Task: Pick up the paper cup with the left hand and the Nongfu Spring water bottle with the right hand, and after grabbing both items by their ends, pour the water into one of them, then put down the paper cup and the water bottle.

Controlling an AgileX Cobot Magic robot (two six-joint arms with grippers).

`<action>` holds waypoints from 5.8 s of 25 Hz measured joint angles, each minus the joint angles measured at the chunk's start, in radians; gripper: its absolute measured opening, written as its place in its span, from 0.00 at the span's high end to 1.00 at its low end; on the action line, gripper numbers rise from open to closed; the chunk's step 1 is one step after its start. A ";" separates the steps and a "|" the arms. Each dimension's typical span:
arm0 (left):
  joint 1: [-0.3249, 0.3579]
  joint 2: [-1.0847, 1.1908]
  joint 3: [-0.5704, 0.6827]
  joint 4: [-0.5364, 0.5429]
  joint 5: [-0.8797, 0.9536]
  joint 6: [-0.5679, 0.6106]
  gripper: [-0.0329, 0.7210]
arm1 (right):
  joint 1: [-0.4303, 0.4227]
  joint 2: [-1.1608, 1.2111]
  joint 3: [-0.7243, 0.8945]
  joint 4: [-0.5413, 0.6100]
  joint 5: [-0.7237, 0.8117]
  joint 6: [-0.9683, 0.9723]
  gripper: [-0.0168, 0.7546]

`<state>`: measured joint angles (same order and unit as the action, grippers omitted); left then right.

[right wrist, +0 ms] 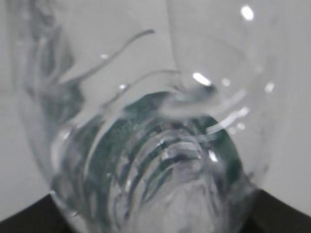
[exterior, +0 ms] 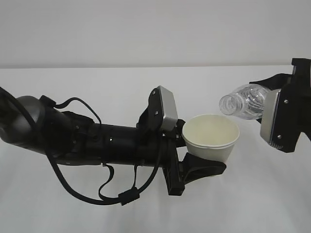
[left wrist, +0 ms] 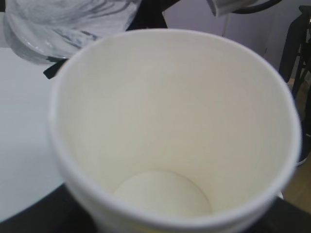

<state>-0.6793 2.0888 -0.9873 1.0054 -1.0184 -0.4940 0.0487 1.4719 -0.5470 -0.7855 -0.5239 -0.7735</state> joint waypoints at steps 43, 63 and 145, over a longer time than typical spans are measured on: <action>0.000 0.000 0.000 -0.024 0.032 0.002 0.35 | 0.027 0.002 -0.068 -0.080 0.102 -0.105 0.42; 0.000 0.000 0.000 -0.024 0.038 0.002 0.35 | 0.027 0.002 -0.118 -0.082 0.134 -0.134 0.42; 0.000 0.000 0.000 -0.037 0.072 0.002 0.35 | 0.064 0.002 -0.168 -0.128 0.197 -0.207 0.44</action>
<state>-0.6793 2.0888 -0.9873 0.9682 -0.9466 -0.4922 0.1126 1.4737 -0.7145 -0.9133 -0.3269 -0.9810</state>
